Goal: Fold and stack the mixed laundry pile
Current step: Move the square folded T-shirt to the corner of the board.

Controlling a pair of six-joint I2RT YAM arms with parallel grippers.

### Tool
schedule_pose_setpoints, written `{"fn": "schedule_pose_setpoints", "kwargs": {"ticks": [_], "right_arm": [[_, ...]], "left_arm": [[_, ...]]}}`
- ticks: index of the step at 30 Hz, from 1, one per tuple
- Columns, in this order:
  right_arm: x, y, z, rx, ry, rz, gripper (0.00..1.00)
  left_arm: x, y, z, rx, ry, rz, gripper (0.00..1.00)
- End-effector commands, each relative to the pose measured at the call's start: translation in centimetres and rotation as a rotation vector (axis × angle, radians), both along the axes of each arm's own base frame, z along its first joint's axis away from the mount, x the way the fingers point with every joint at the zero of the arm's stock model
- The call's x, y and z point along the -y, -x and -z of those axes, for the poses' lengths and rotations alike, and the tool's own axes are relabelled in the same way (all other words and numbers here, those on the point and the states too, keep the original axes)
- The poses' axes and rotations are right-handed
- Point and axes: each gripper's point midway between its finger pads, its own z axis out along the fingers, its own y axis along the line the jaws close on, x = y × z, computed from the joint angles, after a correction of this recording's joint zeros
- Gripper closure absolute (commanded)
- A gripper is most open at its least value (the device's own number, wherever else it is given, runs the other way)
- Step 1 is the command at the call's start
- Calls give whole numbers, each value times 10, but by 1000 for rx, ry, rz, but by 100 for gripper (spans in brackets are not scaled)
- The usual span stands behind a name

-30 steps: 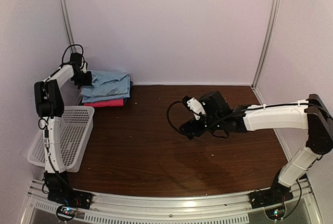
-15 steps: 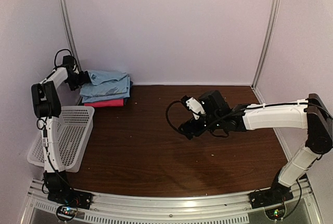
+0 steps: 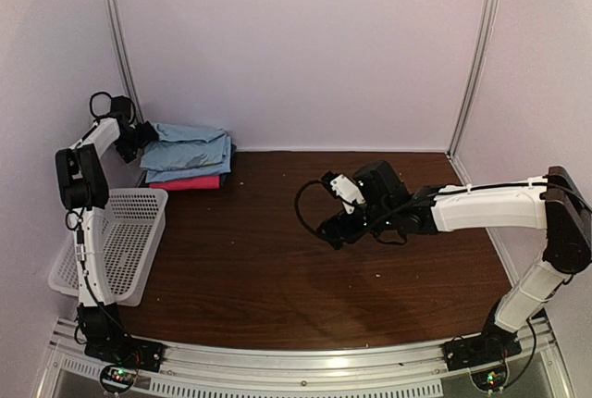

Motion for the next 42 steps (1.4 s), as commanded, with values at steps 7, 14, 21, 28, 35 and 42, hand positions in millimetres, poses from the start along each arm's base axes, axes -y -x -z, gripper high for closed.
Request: {"fn": "schedule_pose_setpoints", "kwargs": {"ticks": [7, 14, 21, 28, 35, 42], "right_arm": [[2, 3, -7, 4, -28, 1, 1], [5, 5, -5, 3, -22, 3, 0], [8, 6, -3, 3, -16, 8, 0], [5, 6, -2, 1, -24, -3, 0], [5, 7, 0, -7, -19, -8, 0], [8, 9, 1, -8, -14, -8, 0]], "left_arm": [[-9, 3, -28, 75, 238, -271, 2], [-1, -8, -18, 115, 453, -360, 2], [1, -14, -22, 137, 547, -412, 2], [-21, -4, -85, 207, 285, -411, 2], [-1, -36, -97, 329, 287, -182, 2], [23, -12, -221, 502, -239, -106, 2]]}}
